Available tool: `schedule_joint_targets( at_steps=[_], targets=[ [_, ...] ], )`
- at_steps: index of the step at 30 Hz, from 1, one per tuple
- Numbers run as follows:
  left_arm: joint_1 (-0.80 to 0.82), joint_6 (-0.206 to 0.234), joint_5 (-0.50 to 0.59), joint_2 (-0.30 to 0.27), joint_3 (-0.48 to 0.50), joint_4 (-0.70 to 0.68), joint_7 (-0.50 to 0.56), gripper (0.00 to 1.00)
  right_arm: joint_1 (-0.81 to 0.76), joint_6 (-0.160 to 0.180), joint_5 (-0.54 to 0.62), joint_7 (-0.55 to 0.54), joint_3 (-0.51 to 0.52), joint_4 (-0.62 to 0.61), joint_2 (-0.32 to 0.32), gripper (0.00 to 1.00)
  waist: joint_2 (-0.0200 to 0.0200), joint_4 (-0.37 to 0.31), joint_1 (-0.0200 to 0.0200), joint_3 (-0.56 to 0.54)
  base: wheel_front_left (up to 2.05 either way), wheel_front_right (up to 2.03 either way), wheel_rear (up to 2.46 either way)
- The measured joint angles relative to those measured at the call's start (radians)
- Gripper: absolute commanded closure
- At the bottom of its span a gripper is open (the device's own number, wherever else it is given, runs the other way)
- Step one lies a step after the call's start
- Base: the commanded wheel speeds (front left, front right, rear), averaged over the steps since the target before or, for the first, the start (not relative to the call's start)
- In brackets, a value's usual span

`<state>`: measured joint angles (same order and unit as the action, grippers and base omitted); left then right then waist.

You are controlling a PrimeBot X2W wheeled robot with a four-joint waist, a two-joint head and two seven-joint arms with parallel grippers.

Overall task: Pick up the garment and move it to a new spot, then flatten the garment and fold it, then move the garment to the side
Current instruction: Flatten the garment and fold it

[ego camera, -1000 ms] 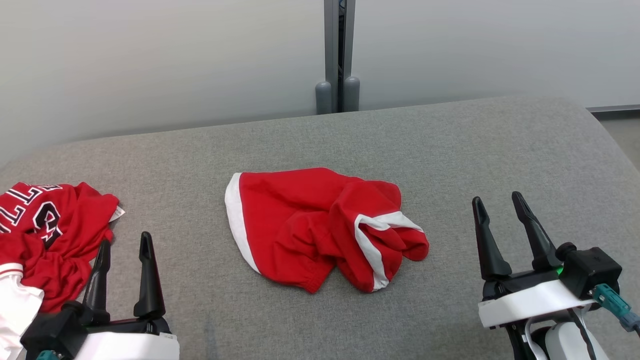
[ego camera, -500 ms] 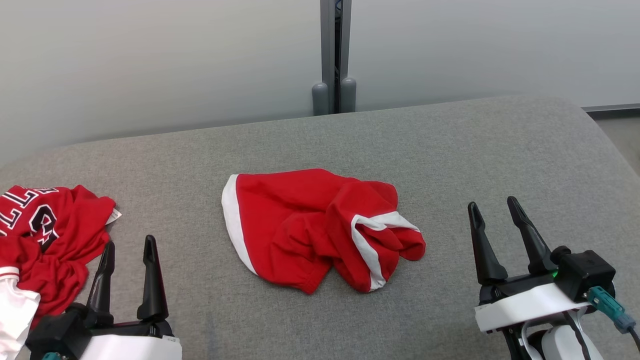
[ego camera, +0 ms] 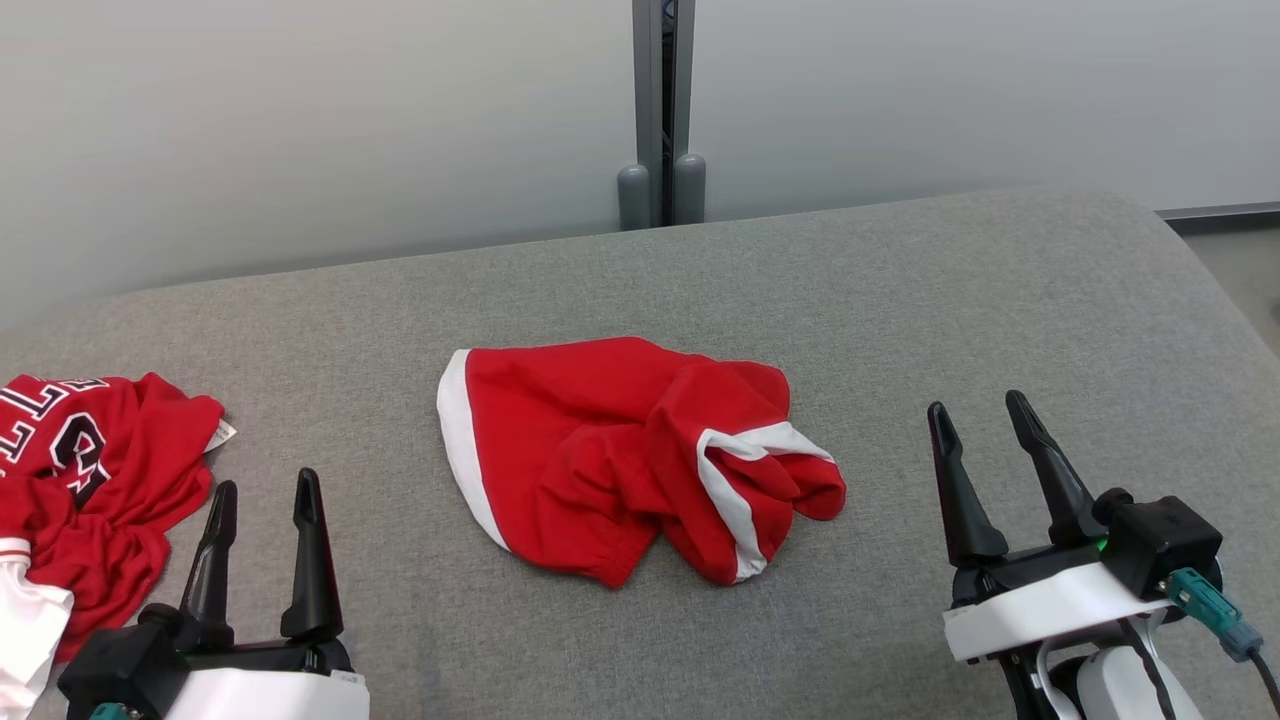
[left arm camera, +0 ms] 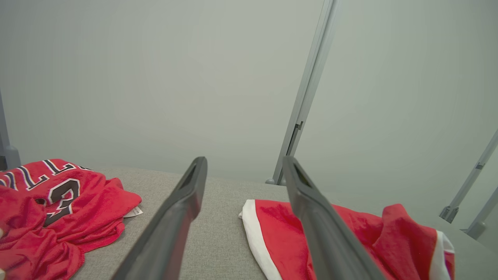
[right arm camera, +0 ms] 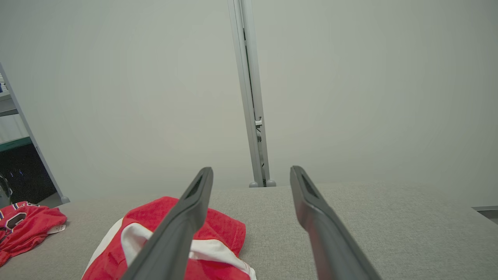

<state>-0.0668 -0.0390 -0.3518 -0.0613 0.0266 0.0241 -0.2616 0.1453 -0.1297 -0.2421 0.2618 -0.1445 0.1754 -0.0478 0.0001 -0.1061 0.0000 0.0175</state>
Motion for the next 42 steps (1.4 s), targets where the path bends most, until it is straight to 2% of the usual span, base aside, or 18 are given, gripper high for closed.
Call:
schedule_joint_targets(
  at_steps=[6, 12, 21, 28, 31, 41, 42],
  targets=[
    [0.000, -0.015, -0.011, 0.002, -0.012, 0.026, 0.008, 0.00, 0.001, 0.000, -0.004, 0.000, -0.005, 0.005, 0.000, 0.00, 0.0000, -0.006, 0.0000, -0.001, 0.00, 0.00, 0.00],
    [0.021, -0.044, -0.102, 0.008, -0.069, 0.064, 0.119, 0.00, 0.007, 0.000, -0.006, 0.000, -0.007, 0.007, 0.000, 0.00, 0.0000, -0.015, 0.0000, 0.000, 0.00, 0.00, 0.00],
    [0.097, -0.059, -0.364, 0.012, -0.181, 0.146, 0.536, 0.00, 0.038, 0.000, -0.008, 0.000, -0.016, 0.007, 0.000, 0.00, 0.0000, -0.037, 0.0000, 0.026, 0.00, 0.00, 0.00],
    [0.153, -0.042, -0.425, -0.008, -0.234, 0.230, 0.771, 0.00, 0.059, 0.000, -0.029, 0.000, -0.050, 0.007, 0.000, 0.00, 0.0000, -0.067, 0.0000, 0.059, 0.00, 0.00, 0.00],
    [0.180, -0.042, -0.443, -0.010, -0.232, 0.267, 0.795, 0.00, 0.070, 0.000, -0.042, 0.000, -0.058, 0.007, 0.000, 0.00, 0.0000, -0.089, 0.0000, 0.073, 0.00, 0.00, 0.00],
    [0.298, -0.048, -0.478, 0.003, -0.239, 0.388, 0.771, 0.00, 0.081, 0.000, -0.059, 0.000, -0.062, 0.003, 0.000, 0.00, 0.0000, -0.144, 0.0000, 0.121, 0.00, 0.00, 0.00],
    [0.310, -0.048, -0.478, 0.004, -0.242, 0.400, 0.769, 0.04, 0.082, 0.000, -0.060, 0.000, -0.061, 0.003, 0.000, 0.00, 0.0000, -0.146, 0.0000, 0.124, 0.00, 0.00, 0.00]
  ],
)
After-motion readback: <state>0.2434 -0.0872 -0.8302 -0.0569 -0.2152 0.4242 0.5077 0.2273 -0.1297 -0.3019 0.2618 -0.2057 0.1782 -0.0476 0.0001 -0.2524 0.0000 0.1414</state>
